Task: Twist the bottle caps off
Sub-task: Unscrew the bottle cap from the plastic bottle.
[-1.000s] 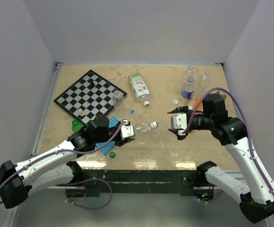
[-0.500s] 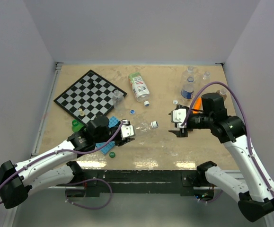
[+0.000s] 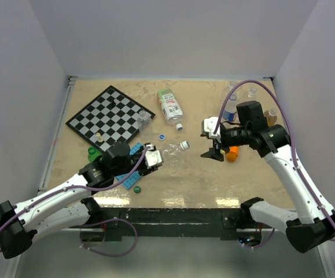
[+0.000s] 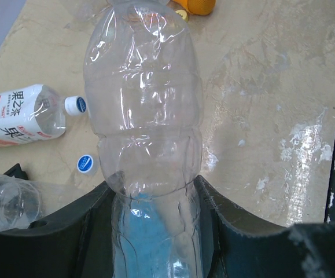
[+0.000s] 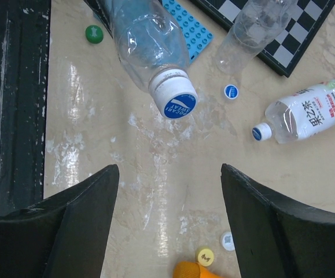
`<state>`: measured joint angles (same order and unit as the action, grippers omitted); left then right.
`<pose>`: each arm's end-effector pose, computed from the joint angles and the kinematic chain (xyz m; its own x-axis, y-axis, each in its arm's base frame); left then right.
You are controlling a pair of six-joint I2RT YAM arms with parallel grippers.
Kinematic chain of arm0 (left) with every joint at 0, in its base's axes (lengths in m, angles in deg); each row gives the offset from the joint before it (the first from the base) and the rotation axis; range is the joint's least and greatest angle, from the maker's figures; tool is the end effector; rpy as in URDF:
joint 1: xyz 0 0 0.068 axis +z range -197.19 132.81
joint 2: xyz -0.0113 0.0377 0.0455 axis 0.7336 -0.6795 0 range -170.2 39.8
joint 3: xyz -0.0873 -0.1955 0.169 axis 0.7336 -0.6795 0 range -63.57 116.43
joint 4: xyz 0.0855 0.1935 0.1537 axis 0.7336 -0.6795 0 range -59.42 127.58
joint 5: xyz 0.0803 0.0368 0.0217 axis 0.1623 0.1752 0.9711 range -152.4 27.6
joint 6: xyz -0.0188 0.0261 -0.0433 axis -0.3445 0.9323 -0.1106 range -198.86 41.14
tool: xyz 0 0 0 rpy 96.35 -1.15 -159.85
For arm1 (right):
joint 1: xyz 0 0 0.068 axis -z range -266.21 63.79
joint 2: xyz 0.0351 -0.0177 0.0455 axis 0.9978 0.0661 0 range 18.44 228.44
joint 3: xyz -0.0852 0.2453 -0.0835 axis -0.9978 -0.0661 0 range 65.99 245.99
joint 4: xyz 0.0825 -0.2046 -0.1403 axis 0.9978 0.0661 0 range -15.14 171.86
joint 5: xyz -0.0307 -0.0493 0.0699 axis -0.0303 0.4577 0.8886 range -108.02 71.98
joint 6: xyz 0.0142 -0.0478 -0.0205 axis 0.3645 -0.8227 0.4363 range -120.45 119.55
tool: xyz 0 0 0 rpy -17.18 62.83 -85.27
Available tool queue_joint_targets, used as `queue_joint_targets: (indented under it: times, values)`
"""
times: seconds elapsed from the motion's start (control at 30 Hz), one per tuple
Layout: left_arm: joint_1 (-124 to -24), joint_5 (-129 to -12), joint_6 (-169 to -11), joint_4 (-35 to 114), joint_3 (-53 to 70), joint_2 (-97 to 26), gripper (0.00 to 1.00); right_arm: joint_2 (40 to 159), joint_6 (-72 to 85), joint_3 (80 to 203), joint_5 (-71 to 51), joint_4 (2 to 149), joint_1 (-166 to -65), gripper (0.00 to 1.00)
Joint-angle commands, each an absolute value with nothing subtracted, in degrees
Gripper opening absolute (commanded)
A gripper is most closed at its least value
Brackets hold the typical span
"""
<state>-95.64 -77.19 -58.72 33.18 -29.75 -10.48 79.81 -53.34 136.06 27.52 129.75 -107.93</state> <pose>0.1289 -0.1593 0.2661 0.0818 0.4096 -0.9086 0.9092 0.3428 0.2364 0.1718 0.0957 0.3701 0.1682 -0.5343 -0.8284 -0.9680 0.0694 -0.2413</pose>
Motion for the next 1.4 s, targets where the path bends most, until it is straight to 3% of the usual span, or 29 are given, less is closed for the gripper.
queue_joint_targets:
  times: [0.0,0.33,0.5,0.7,1.03,1.23,1.37]
  values:
    - [-95.5,-74.5,-58.4,34.9,-29.6,-9.5,0.01,81.7,-51.1,140.1,31.0,130.7,-107.7,0.75]
    - [-95.6,-74.1,-58.3,34.9,-29.6,-9.3,0.01,88.5,-47.7,143.6,38.7,132.5,-106.8,0.8]
    - [-95.5,-74.3,-58.3,34.9,-29.6,-9.2,0.01,92.4,-44.9,141.8,41.3,130.7,-106.8,0.93]
    - [-95.6,-75.1,-58.4,35.1,-29.7,-9.3,0.01,97.7,-49.0,145.6,45.0,135.1,-106.8,0.92]
    - [-95.5,-75.8,-58.3,35.4,-29.8,-9.9,0.01,102.0,-51.5,149.9,47.4,138.3,-110.4,0.74]
    - [-95.6,-75.8,-58.4,35.4,-29.7,-9.9,0.01,102.5,-51.3,150.4,47.1,138.2,-111.5,0.53]
    - [-95.5,-75.5,-58.4,35.4,-29.8,-9.9,0.01,102.5,-51.0,150.2,46.6,138.2,-111.7,0.31]
